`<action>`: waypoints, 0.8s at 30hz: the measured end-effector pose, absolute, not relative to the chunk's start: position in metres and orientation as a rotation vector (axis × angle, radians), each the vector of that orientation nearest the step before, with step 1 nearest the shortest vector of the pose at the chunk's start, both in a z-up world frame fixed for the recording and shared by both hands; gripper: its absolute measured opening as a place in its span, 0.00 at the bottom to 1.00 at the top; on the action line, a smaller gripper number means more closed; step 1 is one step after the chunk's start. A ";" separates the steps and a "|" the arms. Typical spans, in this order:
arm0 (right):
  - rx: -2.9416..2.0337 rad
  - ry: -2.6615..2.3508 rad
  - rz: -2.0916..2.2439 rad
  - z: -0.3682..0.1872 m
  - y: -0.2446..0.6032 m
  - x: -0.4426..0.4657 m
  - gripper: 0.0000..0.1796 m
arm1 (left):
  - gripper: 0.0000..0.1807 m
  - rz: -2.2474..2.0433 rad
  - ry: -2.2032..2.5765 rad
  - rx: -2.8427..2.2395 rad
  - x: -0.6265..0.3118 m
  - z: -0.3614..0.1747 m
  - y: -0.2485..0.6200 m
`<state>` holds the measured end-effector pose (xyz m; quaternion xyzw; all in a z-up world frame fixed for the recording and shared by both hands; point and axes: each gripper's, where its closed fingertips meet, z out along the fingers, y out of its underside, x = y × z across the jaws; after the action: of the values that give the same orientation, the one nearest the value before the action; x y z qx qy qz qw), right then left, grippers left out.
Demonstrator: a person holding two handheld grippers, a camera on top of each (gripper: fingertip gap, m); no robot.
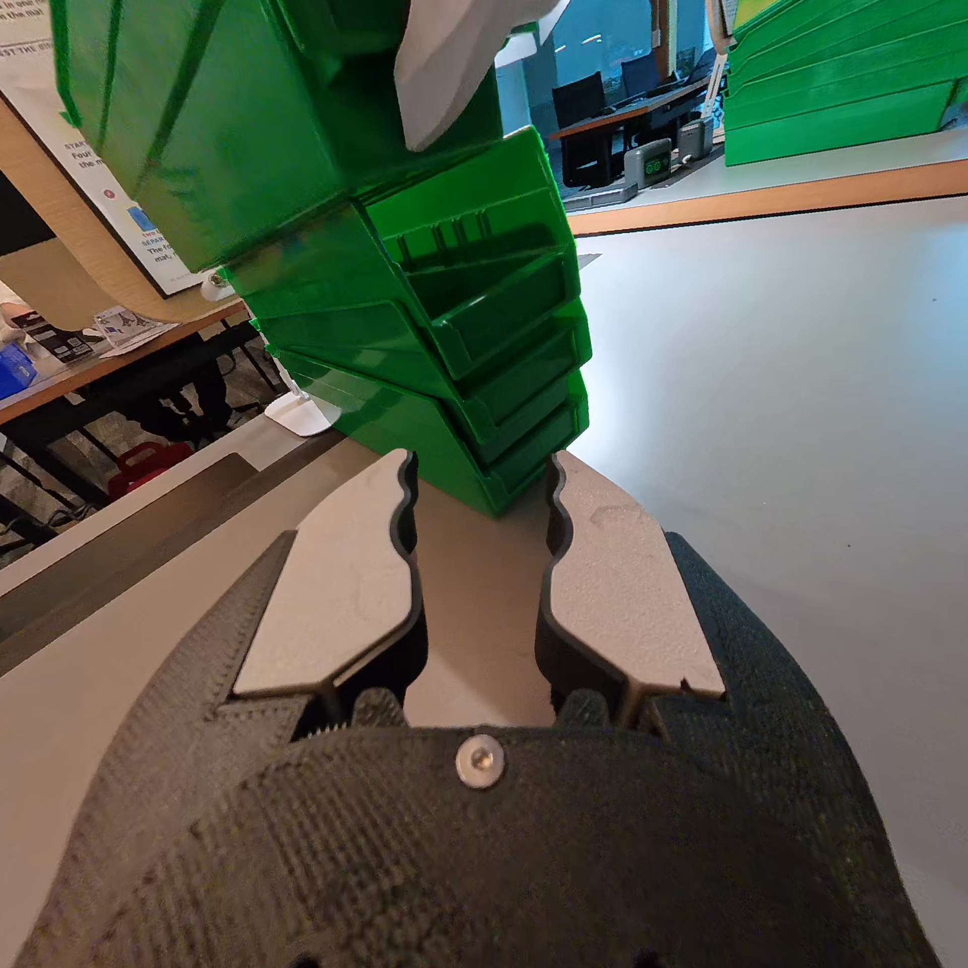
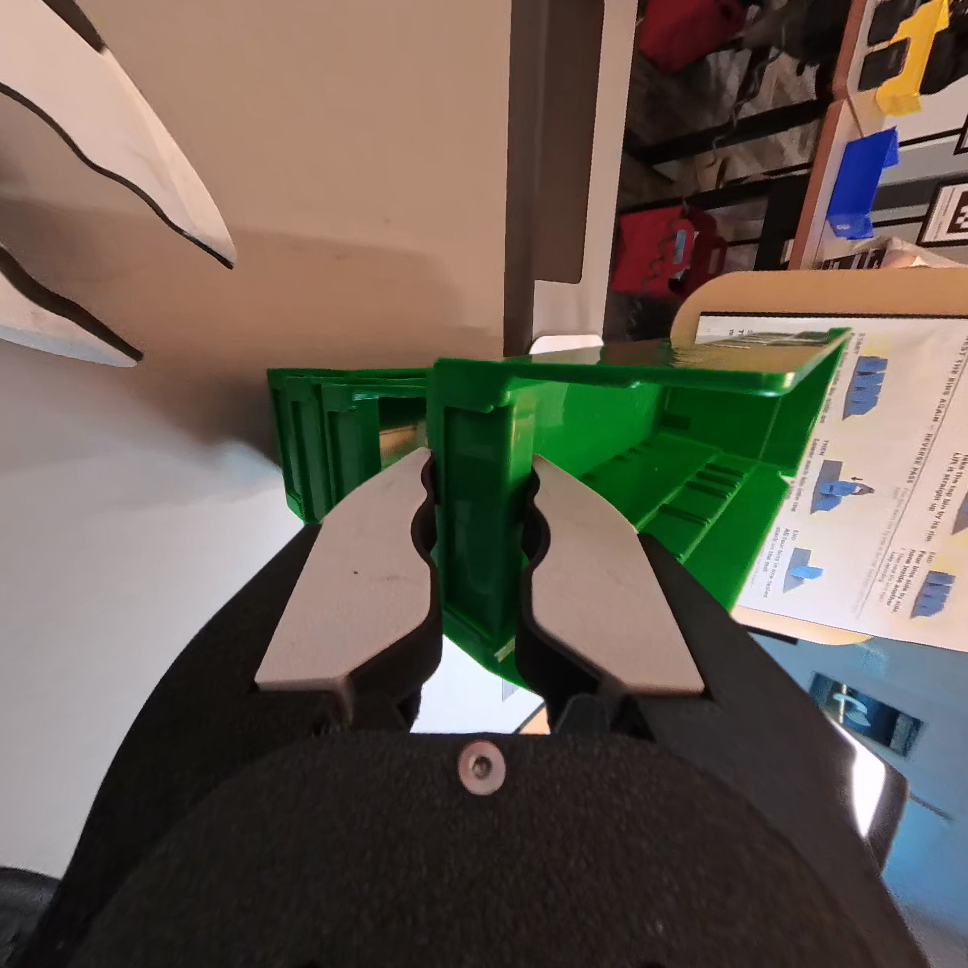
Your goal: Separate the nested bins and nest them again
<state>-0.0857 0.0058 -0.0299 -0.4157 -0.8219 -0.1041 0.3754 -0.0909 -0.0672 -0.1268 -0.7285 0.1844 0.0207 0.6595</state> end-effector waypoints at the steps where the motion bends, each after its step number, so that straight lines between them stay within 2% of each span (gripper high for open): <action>1: -1.084 -2.100 -0.277 -0.031 0.008 -0.085 0.16 | 0.26 0.046 0.417 -1.650 -0.091 -0.127 -0.067; 15: -1.250 -2.079 -0.485 -0.033 0.013 -0.064 0.16 | 0.25 0.044 0.423 -1.657 -0.089 -0.130 -0.067; 24: -1.153 -2.165 -0.479 -0.062 0.027 -0.070 0.18 | 0.25 0.047 0.430 -1.663 -0.088 -0.132 -0.067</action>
<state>-0.0703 0.0268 -0.0622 -0.4378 -0.8220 -0.1819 0.3156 -0.0877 -0.0666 -0.1321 -0.7329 0.1893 0.0207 0.6531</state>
